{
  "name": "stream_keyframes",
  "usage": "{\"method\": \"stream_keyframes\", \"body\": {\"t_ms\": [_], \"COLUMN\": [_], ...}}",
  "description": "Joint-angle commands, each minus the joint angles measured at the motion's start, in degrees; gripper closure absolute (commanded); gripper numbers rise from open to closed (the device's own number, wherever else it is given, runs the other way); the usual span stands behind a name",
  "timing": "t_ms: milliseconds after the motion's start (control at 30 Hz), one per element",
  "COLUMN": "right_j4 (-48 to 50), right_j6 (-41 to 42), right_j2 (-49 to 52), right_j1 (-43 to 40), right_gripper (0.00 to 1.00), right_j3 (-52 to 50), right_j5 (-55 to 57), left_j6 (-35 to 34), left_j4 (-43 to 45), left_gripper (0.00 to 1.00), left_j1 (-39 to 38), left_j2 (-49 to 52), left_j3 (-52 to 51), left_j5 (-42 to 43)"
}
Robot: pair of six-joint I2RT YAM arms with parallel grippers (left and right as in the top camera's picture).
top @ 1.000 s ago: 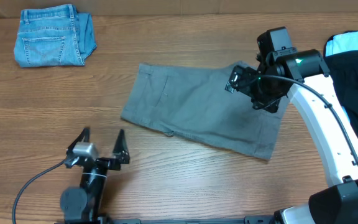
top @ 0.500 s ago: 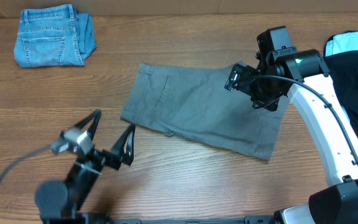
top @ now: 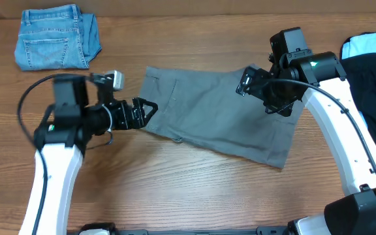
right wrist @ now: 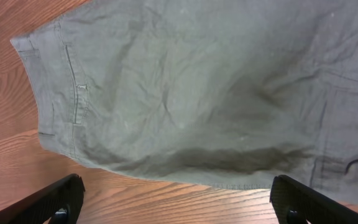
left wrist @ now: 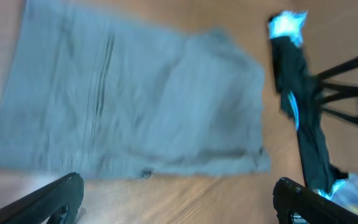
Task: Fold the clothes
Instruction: 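Reach the left gripper to the trousers' left edge and grasp it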
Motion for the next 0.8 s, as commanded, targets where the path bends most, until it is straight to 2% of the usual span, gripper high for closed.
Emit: {"method": "stream_keyframes", "body": {"t_ms": [0,233,267,300,367,400,467,533,767], "right_j4": [0.2,0.2,0.2,0.2,0.2,0.2,0.2,0.2,0.2], "right_j6": [-0.2,-0.2,-0.2,-0.2,-0.2,-0.2,-0.2,-0.2,-0.2], "right_j2": [-0.6,-0.6,-0.6,-0.6,-0.6,-0.6,-0.6,-0.6,-0.6], "right_j1": [0.0,0.0,0.0,0.0,0.0,0.0,0.0,0.0,0.0], "right_gripper": [0.00,0.00,0.00,0.00,0.00,0.00,0.00,0.00,0.00], "right_j3": [0.7,0.7,0.7,0.7,0.7,0.7,0.7,0.7,0.7], "right_j5": [-0.3,-0.3,-0.3,-0.3,-0.3,-0.3,-0.3,-0.3,-0.3], "left_j6": [0.5,3.0,3.0,3.0,2.9,2.5,1.7,1.7,2.2], "left_j4": [-3.8,-8.3,-8.2,-8.1,-7.6,-7.4,-6.9,-6.3,-4.3], "left_gripper": [0.00,0.00,0.05,0.30,0.69,0.80,0.91,0.96,0.96], "left_j1": [-4.2,-18.4,-19.7,-20.5,-21.1,-21.1,-20.6,-20.1,-19.0], "left_j2": [5.7,14.2,15.4,16.6,19.1,20.6,23.6,26.4,32.9], "left_j3": [6.2,17.6,18.2,18.5,18.6,18.6,18.6,18.6,18.6], "left_j5": [-5.1,-29.6,-32.2,-34.0,-34.9,-34.9,-34.9,-34.7,-34.7]}}
